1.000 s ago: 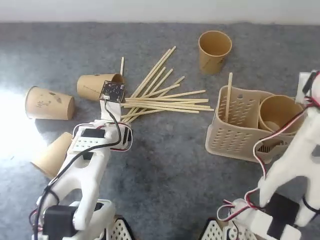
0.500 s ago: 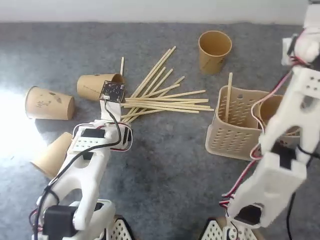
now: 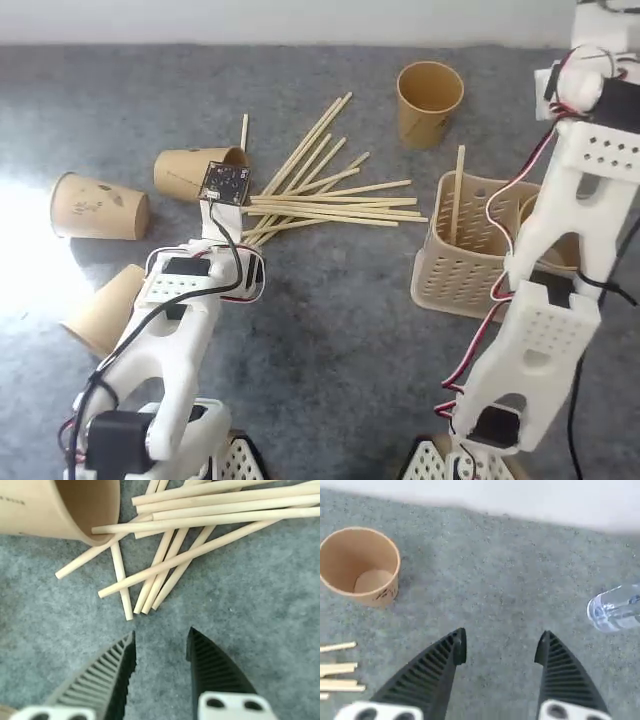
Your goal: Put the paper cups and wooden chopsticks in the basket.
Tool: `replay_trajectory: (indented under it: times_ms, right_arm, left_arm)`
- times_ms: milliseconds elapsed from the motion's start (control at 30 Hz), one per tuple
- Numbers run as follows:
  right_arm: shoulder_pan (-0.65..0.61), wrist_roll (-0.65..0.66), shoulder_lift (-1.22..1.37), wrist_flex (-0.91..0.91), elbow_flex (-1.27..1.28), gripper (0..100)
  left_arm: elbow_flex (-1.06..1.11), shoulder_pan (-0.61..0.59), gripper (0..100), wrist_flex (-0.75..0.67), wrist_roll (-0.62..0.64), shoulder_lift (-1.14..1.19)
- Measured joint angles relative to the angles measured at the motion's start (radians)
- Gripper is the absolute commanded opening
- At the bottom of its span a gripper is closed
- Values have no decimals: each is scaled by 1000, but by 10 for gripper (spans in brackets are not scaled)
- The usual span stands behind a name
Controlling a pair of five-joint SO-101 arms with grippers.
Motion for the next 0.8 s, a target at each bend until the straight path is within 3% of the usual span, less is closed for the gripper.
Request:
replay_trajectory:
  times_ms: [300,600,800]
  right_arm:
    - [-51,0,-288,94,49,226]
    - [-402,-48,-466,94,155,225]
    - [-439,-170,-413,92,222,225]
  left_arm:
    - [0,0,166,0,0,0]
    - [2,0,166,0,0,0]
    - [5,0,166,0,0,0]
